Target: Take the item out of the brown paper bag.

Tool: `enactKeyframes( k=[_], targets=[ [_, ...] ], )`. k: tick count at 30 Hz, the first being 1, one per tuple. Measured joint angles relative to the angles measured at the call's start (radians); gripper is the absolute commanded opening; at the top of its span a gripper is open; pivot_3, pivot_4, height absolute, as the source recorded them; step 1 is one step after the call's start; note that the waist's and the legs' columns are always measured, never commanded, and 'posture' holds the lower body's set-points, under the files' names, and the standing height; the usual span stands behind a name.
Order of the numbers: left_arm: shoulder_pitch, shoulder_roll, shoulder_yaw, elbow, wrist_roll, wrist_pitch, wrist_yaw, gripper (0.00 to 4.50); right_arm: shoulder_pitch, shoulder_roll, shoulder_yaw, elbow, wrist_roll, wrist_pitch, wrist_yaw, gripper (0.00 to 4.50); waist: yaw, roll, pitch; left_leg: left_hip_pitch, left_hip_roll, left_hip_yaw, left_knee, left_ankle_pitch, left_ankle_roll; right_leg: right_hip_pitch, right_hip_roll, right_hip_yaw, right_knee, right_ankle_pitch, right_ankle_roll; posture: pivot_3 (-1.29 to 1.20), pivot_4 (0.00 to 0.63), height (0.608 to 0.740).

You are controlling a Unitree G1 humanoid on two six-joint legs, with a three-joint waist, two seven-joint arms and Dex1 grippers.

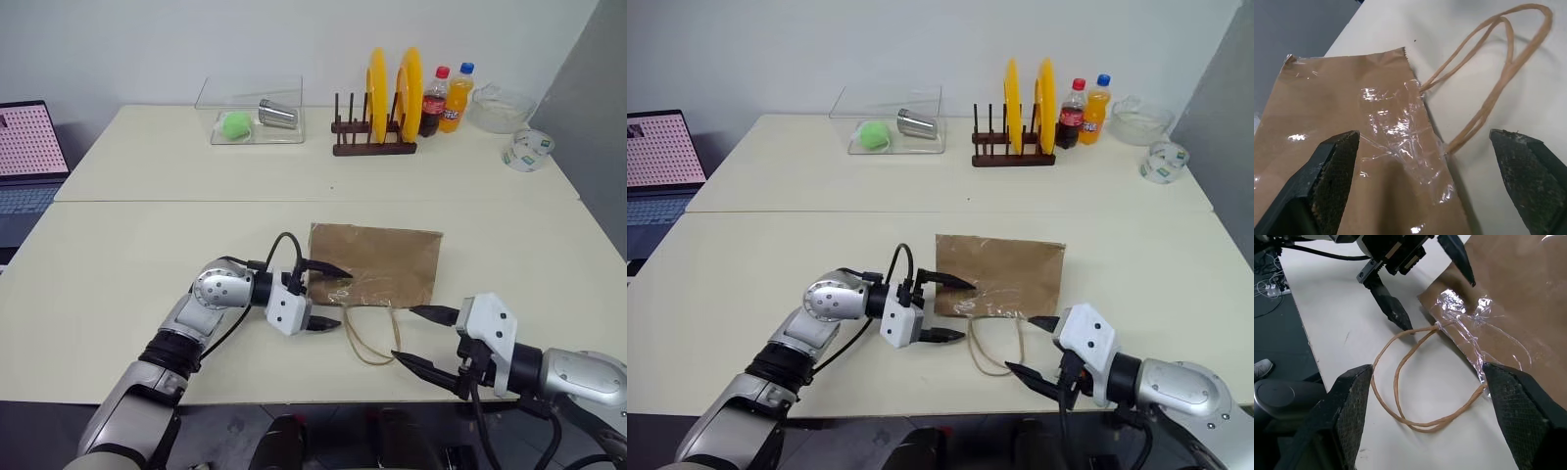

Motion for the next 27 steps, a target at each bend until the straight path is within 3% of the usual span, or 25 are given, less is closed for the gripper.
enactKeyframes(
  k=[21, 27],
  targets=[
    [0.025, -0.083, -0.047, -0.067, -0.060, 0.183, -0.011, 4.50, 0.139, -0.119, 0.080, 0.000, 0.051, -0.168, -0.171, 3.75, 0.000, 0.000, 0.000, 0.000, 0.000, 0.000, 0.001, 0.000, 0.000, 0.001, 0.000, 0.000, 0.000, 0.000, 0.000, 0.00, 0.150, 0.740],
    [0.027, -0.102, -0.046, -0.176, -0.135, 0.347, -0.014, 2.69, 0.164, -0.178, 0.096, 0.000, 0.062, -0.231, -0.247, 3.78, 0.000, 0.000, 0.000, 0.001, 0.000, 0.000, 0.001, 0.000, 0.000, 0.001, 0.000, 0.000, 0.000, 0.000, 0.000, 0.00, 0.150, 0.740]
  ],
)
